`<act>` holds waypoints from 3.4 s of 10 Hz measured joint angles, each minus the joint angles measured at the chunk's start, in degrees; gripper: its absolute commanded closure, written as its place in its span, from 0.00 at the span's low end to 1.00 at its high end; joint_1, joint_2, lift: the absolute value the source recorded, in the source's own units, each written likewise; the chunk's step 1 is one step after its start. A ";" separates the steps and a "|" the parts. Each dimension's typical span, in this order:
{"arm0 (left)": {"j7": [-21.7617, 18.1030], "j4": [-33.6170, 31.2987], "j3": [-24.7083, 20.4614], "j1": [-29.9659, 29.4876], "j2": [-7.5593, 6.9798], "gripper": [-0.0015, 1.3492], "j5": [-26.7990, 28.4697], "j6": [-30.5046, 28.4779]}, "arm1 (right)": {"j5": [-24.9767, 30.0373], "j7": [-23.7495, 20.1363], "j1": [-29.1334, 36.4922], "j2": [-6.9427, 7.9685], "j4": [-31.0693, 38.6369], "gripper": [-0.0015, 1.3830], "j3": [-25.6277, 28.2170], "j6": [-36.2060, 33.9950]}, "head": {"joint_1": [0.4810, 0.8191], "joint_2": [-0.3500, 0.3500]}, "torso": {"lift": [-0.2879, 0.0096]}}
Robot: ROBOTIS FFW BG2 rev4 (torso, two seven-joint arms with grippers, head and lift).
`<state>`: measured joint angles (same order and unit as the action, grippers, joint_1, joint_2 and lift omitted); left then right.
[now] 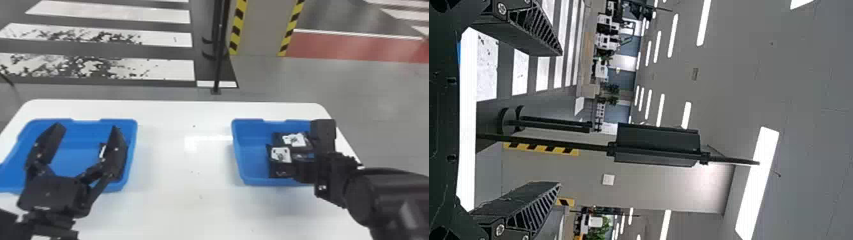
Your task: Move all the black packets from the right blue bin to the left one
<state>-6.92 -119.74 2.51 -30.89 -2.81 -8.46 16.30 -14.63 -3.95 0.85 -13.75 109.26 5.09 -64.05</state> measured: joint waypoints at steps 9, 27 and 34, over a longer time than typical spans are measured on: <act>-0.81 0.00 -0.35 0.34 0.00 0.08 -0.36 -1.13 | -7.01 -5.23 0.50 -0.17 -5.20 0.78 -0.42 11.15 | 0.63 0.38 | 0.50; -1.25 -3.86 3.69 2.10 -1.28 0.90 -3.50 -18.23 | -36.82 -21.88 -6.41 -5.59 -11.09 0.78 -44.95 54.43 | 0.63 0.97 | 0.50; 3.41 0.96 -0.69 6.23 -0.52 0.90 3.28 -11.35 | -36.09 -21.77 -1.55 -4.93 -10.92 0.10 -38.14 57.31 | 0.63 0.96 | 0.50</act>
<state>-3.51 -118.78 1.82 -24.66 -3.33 -5.19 4.96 -50.72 -25.72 -0.70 -18.69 98.34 -33.05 -6.74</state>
